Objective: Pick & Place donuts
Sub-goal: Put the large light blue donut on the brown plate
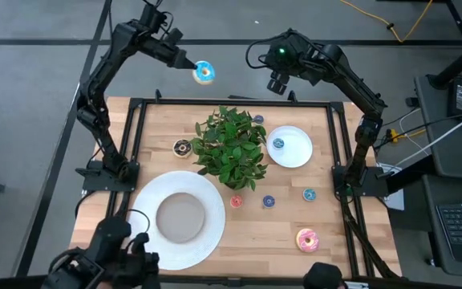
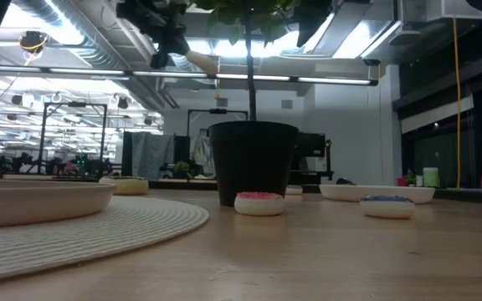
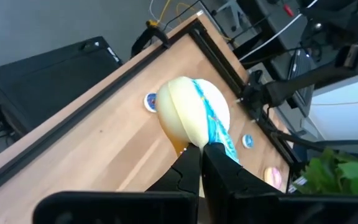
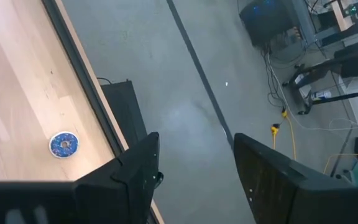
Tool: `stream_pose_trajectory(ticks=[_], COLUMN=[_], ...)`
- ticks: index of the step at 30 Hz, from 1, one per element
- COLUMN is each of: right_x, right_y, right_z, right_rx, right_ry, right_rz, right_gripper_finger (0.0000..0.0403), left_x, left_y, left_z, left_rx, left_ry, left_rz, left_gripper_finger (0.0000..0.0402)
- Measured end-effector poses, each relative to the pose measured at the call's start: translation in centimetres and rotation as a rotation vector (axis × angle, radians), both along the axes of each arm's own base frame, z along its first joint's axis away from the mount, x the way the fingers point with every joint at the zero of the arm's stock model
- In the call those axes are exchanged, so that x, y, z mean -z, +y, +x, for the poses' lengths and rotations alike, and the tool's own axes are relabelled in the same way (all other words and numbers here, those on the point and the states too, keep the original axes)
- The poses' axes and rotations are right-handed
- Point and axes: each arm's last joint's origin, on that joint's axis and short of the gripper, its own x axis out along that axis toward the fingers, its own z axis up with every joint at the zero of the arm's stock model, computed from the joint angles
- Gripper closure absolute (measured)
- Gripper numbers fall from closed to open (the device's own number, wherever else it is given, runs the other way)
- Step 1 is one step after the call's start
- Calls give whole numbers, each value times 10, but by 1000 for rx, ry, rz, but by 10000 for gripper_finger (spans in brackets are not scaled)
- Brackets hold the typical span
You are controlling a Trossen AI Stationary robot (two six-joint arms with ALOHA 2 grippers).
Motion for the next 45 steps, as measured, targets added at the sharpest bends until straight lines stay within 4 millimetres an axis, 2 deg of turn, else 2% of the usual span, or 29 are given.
stream_pose_trajectory(ticks=[10, 17, 21, 28, 32, 37, 40, 45], right_x=[1, 2, 2, 2, 2, 2, 2, 1], right_y=[-4, -4, -4, -4, -4, -4, -4, -4], right_z=[-4, -4, -4, -4, -4, -4, -4, -3], right_rx=[10, 15, 15, 15, 14, 13, 5, -3], right_ry=[24, 18, 19, 17, 18, 19, 28, 35], right_rz=[7, 10, 10, 11, 11, 10, 7, 3], right_gripper_finger=[195, 195, 195, 195, 195, 195, 195, 195], left_x=[7, 12, 11, 9, 10, 30, 50, 86], left_y=[-13, -27, -33, -34, -26, -8, -1, 1], left_z=[0, -3, -2, 1, 5, 12, 15, 12], left_rx=[155, 286, 342, 393, 383, 333, 321, 347], left_ry=[67, 105, 65, 4, -19, -44, -54, -56], left_rz=[53, 27, 13, 65, 134, 174, 162, 87], left_gripper_finger=[399, 399, 399, 399, 399, 399, 399, 399])
